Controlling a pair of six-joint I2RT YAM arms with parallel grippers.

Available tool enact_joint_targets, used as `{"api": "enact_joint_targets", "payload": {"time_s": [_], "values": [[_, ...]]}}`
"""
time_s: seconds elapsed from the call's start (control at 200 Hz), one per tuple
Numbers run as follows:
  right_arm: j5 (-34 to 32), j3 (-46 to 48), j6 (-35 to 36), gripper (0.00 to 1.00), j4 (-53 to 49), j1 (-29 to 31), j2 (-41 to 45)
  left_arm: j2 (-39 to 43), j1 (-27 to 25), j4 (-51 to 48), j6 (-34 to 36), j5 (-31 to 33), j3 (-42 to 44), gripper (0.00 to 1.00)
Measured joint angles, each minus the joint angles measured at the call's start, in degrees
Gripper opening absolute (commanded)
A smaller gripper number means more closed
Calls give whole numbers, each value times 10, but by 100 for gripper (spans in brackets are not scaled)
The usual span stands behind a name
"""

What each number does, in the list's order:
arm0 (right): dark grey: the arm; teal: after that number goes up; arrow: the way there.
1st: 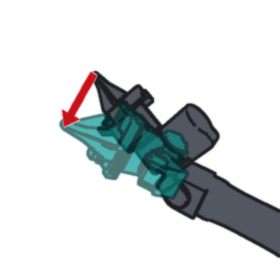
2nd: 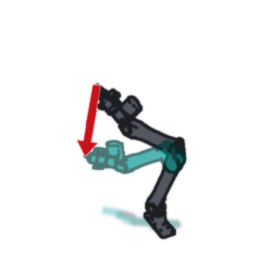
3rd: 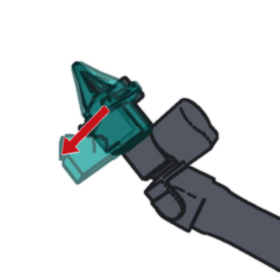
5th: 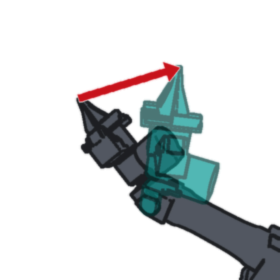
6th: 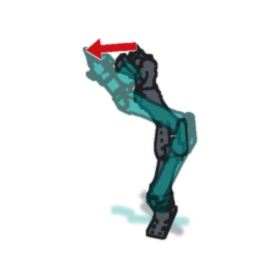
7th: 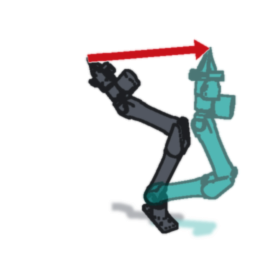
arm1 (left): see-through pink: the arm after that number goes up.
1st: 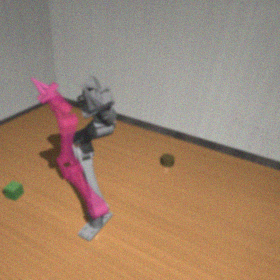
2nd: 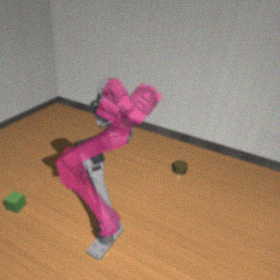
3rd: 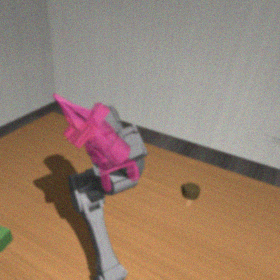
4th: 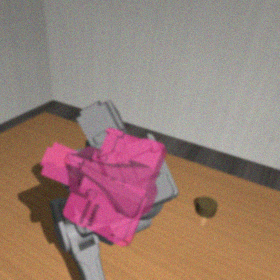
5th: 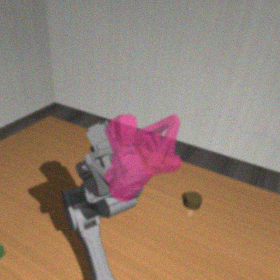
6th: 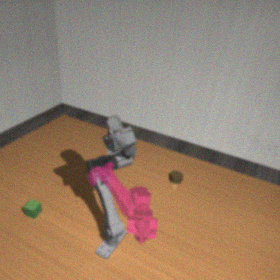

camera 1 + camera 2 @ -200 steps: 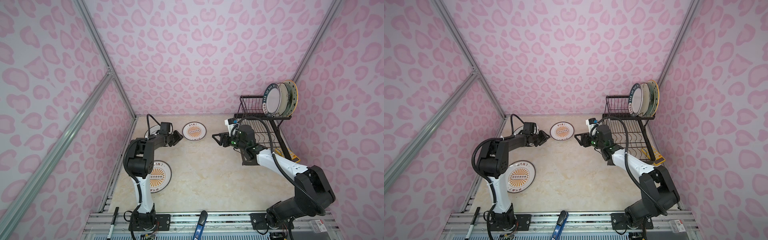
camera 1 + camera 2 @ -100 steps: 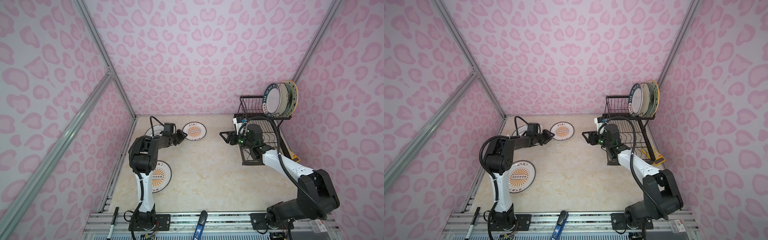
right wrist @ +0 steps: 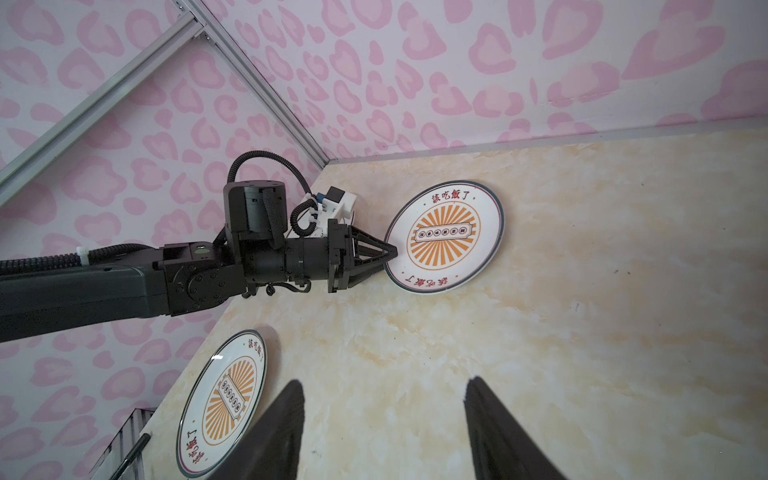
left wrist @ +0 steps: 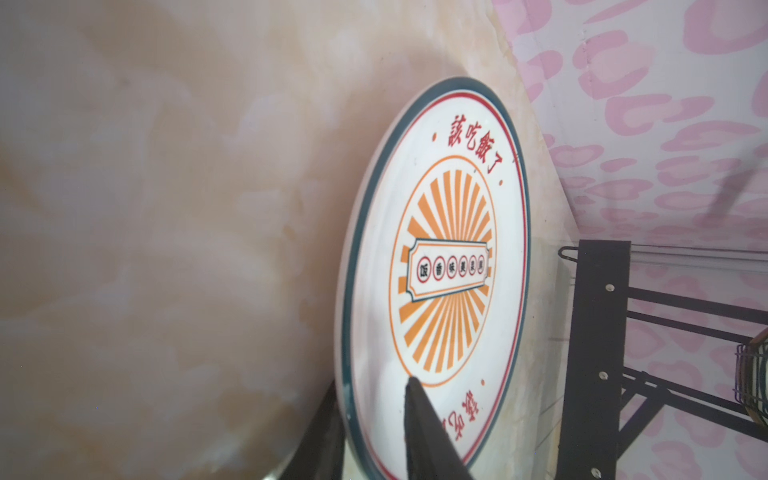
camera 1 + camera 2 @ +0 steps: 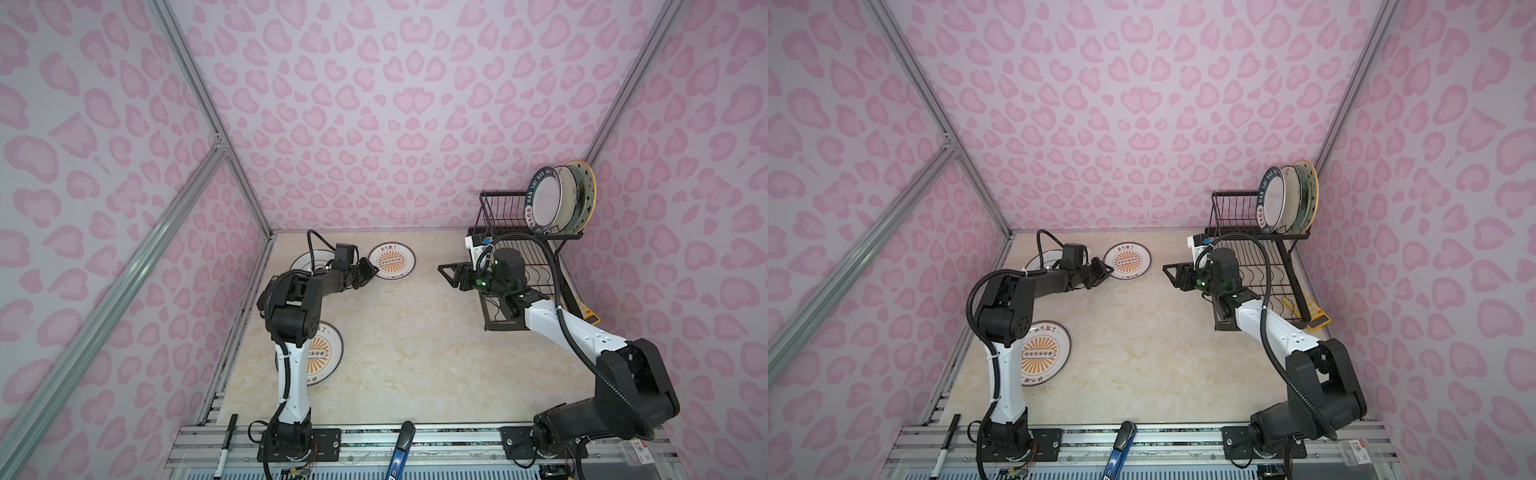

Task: Load the plates into the dish rack
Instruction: 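Grip the orange-sunburst plate's rim with the left gripper while the right approaches opposite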

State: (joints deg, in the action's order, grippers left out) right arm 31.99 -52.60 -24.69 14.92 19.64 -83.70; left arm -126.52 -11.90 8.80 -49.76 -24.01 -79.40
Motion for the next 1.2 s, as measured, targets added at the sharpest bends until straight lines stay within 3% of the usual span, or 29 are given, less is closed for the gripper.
{"api": "enact_joint_targets", "payload": {"time_s": [0.1, 0.405, 0.62, 0.935, 1.2], "values": [[0, 0, 0, 61, 0, 0, 2, -2, 0, -4, 0, 4, -2, 15], [0, 0, 0, 61, -11, 0, 3, -5, 2, -1, -6, -3, -10, 3], [0, -3, 1, 61, -15, 0, 2, 4, 8, -4, -2, -15, -2, 3], [-5, -22, 0, 61, -28, 2, -29, 75, 28, -85, 44, -18, 11, 3], [-25, -47, -12, 61, -34, 23, -64, 142, 38, -106, 73, -66, 51, 3]]}}
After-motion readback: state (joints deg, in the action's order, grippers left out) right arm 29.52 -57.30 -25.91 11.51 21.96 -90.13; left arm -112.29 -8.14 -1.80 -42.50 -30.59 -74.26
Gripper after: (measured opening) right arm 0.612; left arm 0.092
